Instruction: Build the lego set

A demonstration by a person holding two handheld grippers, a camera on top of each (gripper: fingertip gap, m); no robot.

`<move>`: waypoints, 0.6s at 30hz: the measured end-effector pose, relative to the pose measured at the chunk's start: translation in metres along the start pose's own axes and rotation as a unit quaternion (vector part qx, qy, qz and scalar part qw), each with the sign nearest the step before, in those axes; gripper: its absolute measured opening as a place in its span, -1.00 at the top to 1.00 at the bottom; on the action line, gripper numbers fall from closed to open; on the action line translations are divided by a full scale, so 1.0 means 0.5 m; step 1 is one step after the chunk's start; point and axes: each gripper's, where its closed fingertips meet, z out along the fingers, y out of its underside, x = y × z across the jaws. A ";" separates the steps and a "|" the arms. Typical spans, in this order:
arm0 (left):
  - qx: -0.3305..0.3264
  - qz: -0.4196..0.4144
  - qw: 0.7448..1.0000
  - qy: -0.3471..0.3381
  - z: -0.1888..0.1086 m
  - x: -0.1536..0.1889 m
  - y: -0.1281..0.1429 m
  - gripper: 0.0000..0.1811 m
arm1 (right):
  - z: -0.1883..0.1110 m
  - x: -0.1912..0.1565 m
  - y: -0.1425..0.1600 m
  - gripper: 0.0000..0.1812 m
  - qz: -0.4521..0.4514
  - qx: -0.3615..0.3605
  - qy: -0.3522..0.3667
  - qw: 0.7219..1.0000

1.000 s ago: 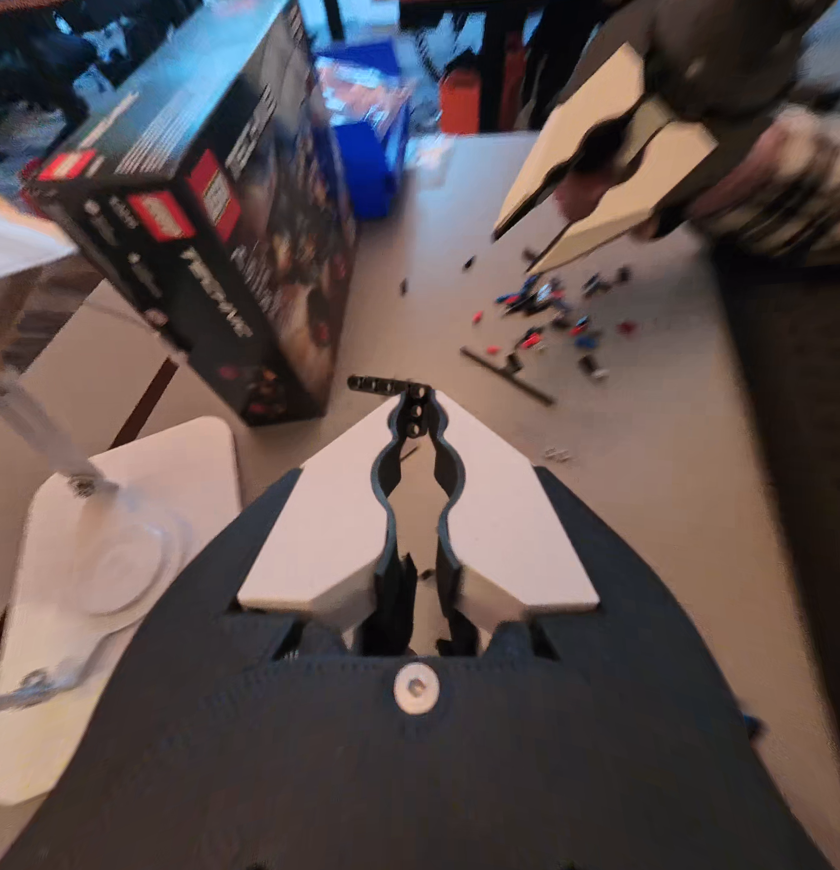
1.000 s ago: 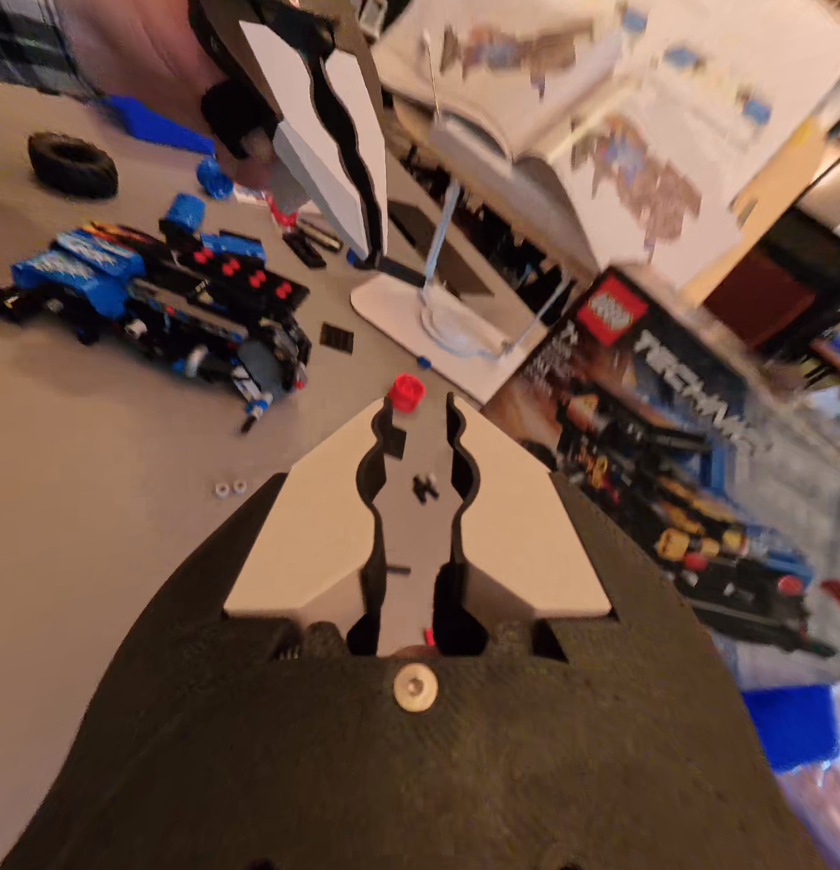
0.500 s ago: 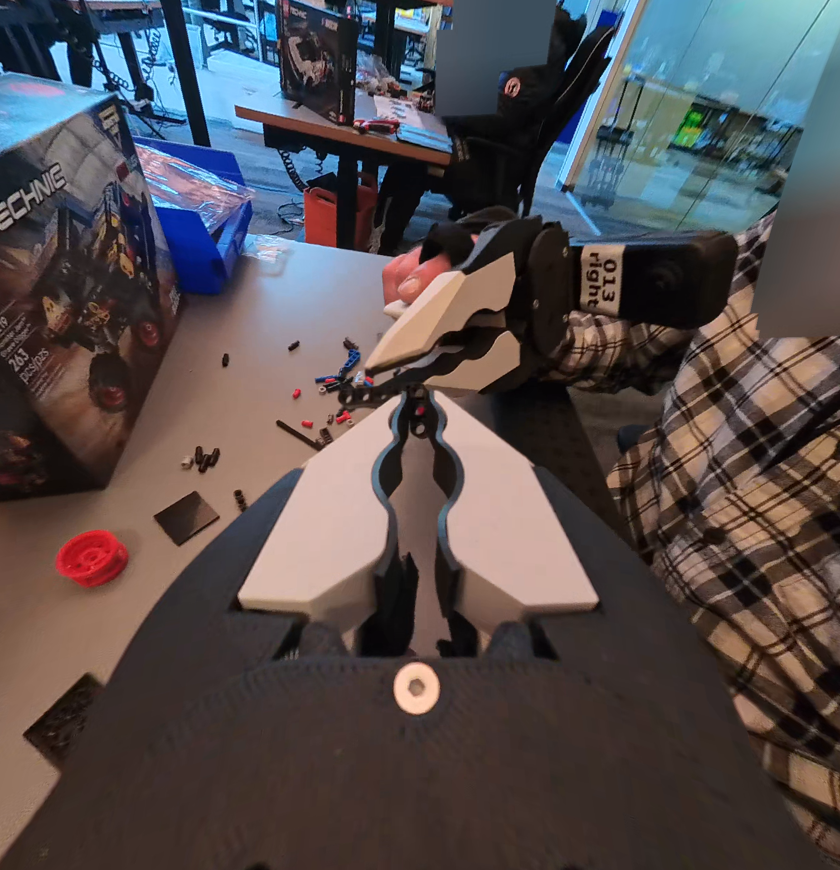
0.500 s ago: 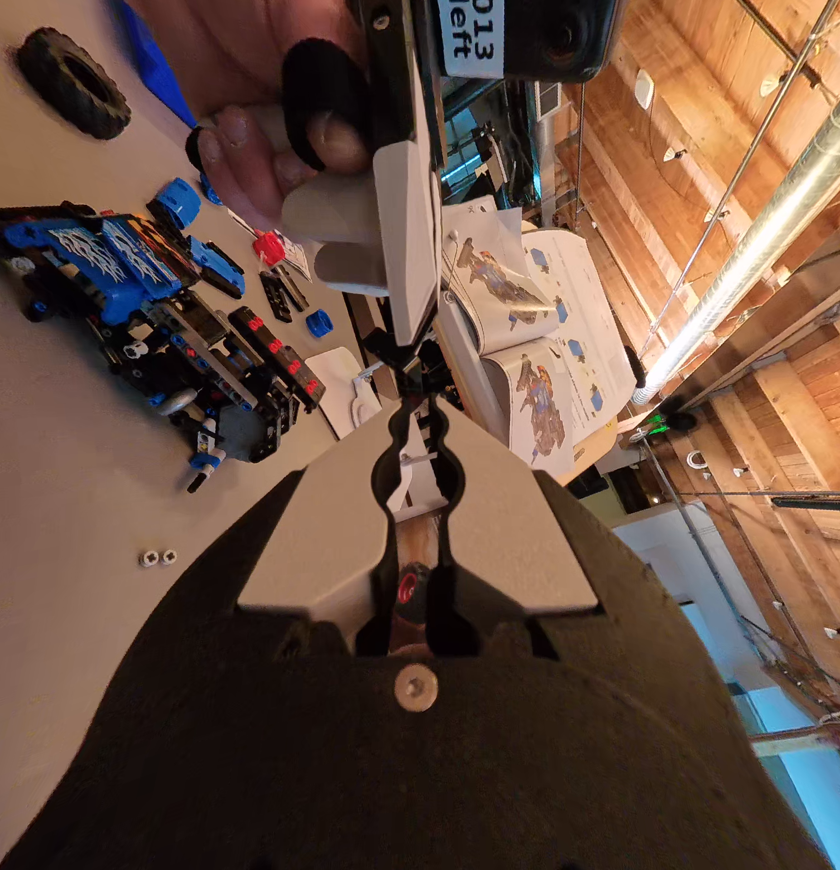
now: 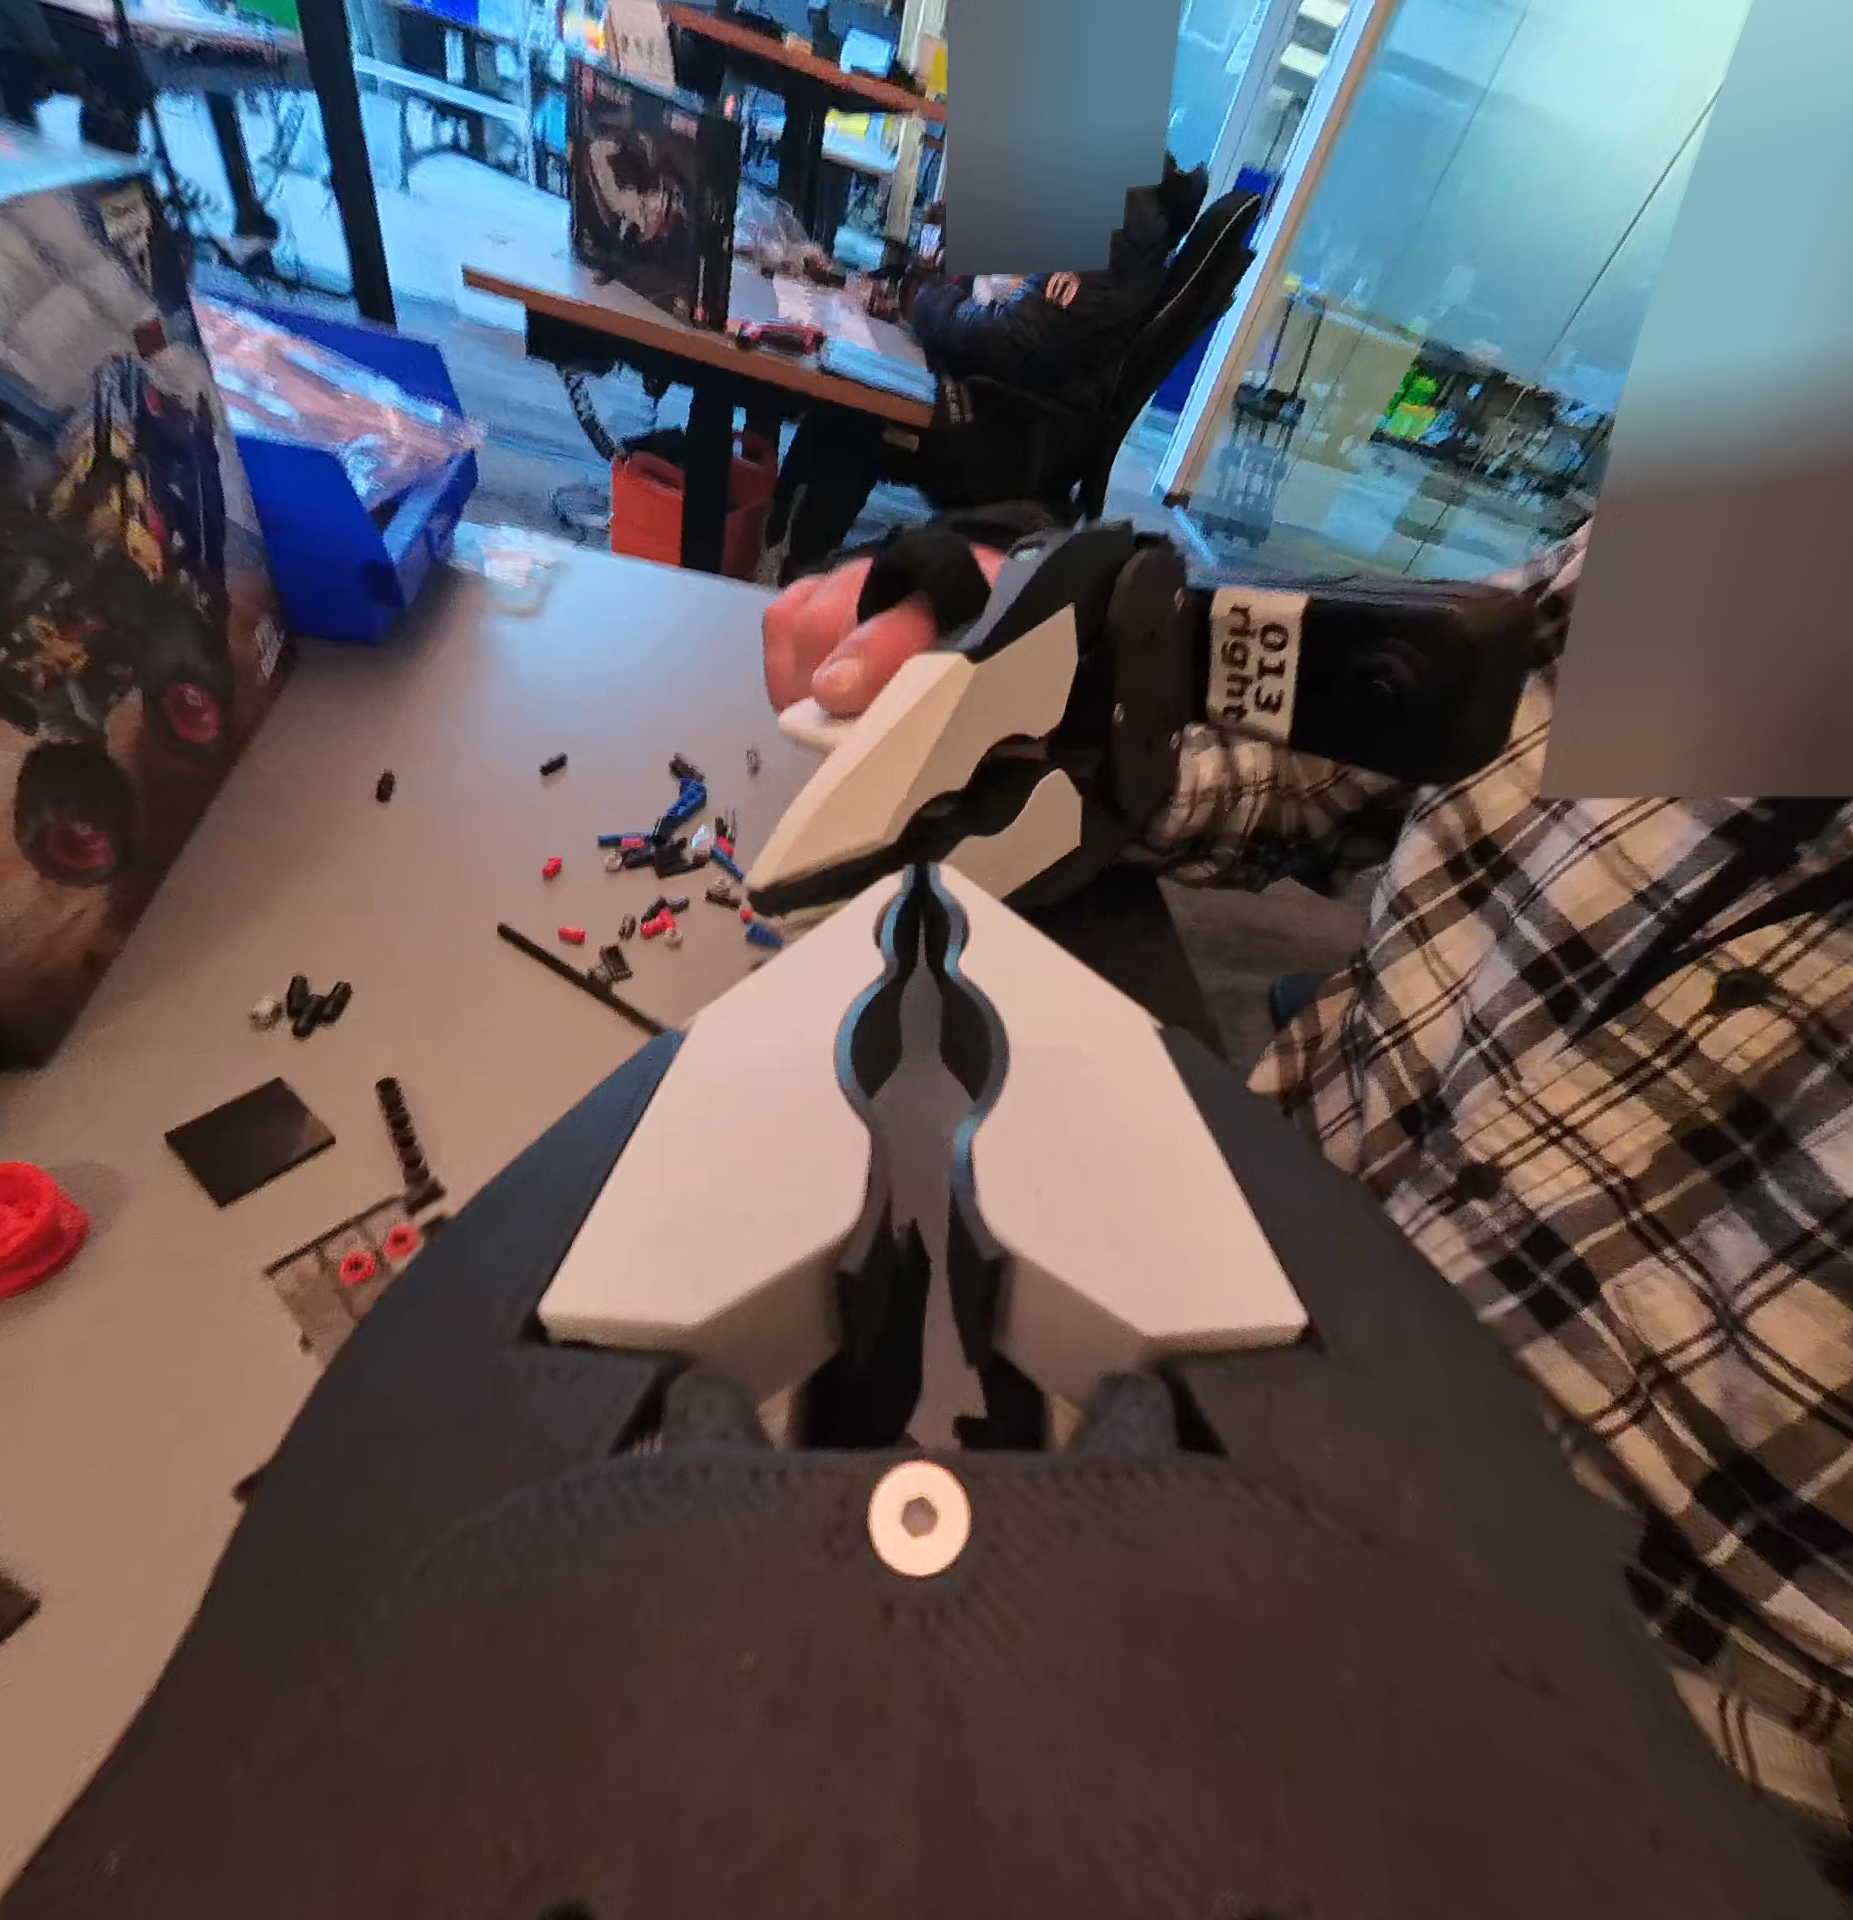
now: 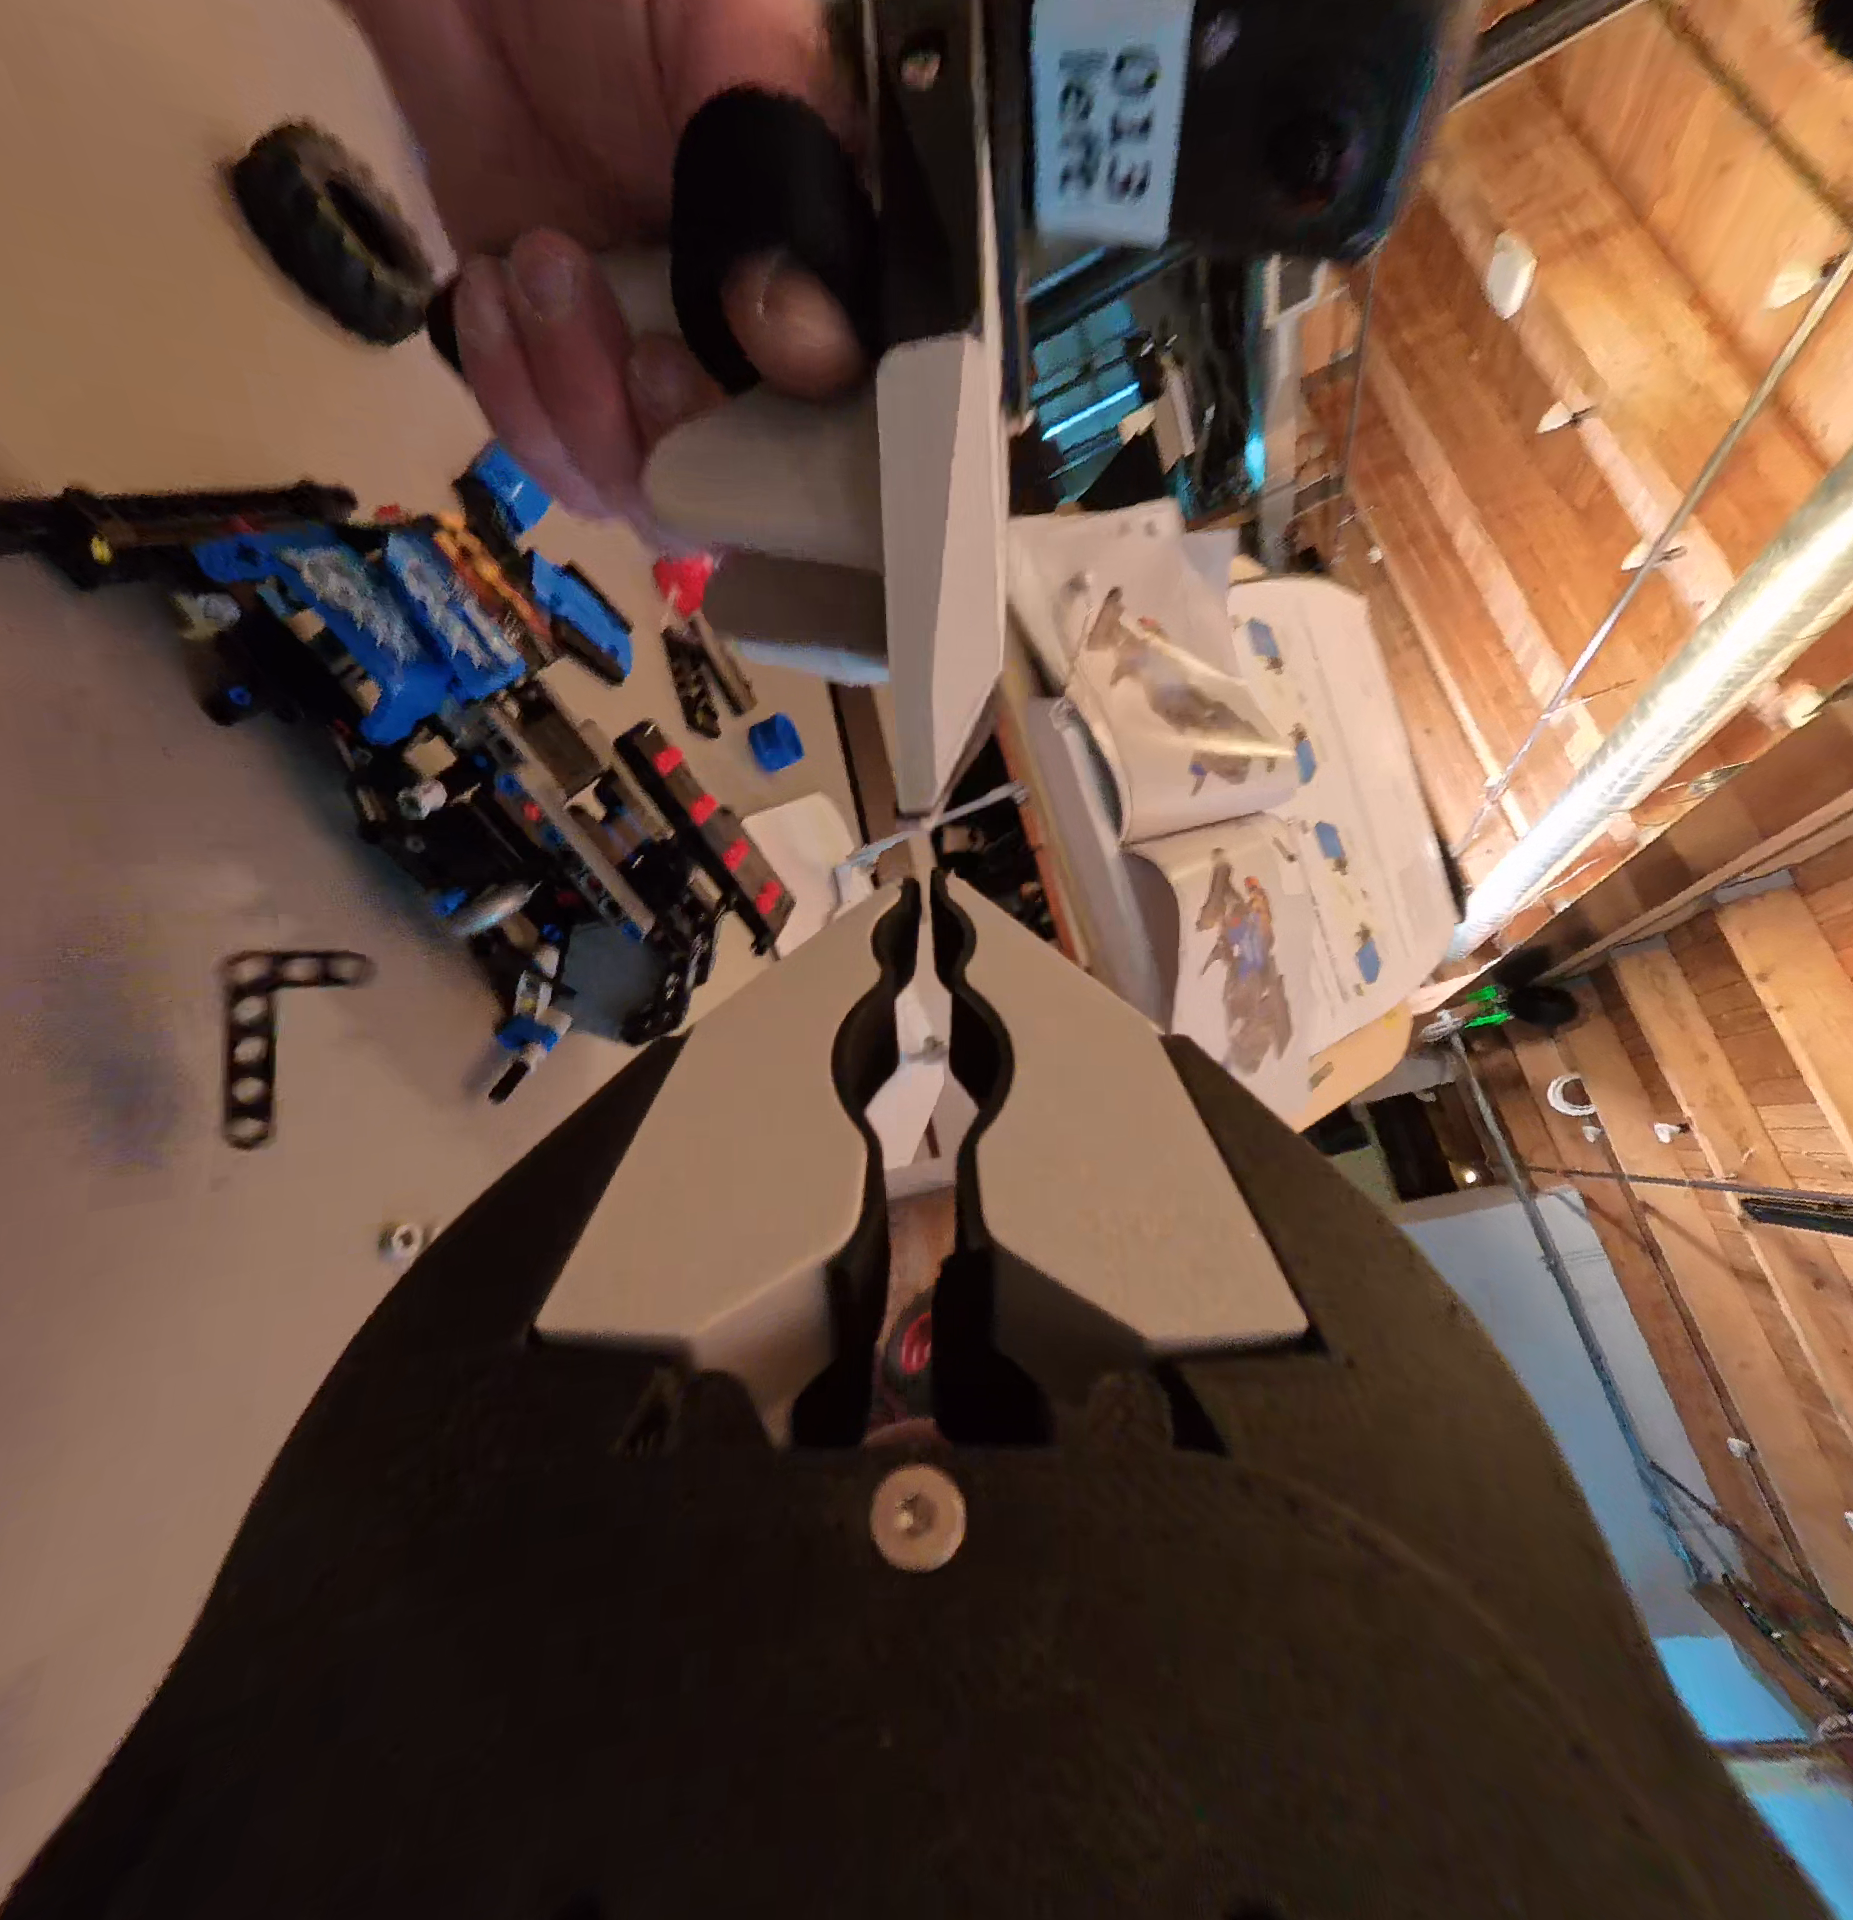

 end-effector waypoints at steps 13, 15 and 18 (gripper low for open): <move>-0.081 0.073 0.974 -0.197 -0.084 -0.025 0.095 0.92 | -0.068 -0.205 0.092 0.80 0.200 -0.080 -0.345 0.913; -0.098 0.084 0.970 -0.205 -0.078 -0.020 0.111 0.89 | -0.070 -0.239 0.094 0.78 0.208 -0.094 -0.378 0.897; -0.133 0.101 0.963 -0.212 -0.055 -0.015 0.141 0.88 | -0.062 -0.271 0.106 0.87 0.220 -0.121 -0.401 0.881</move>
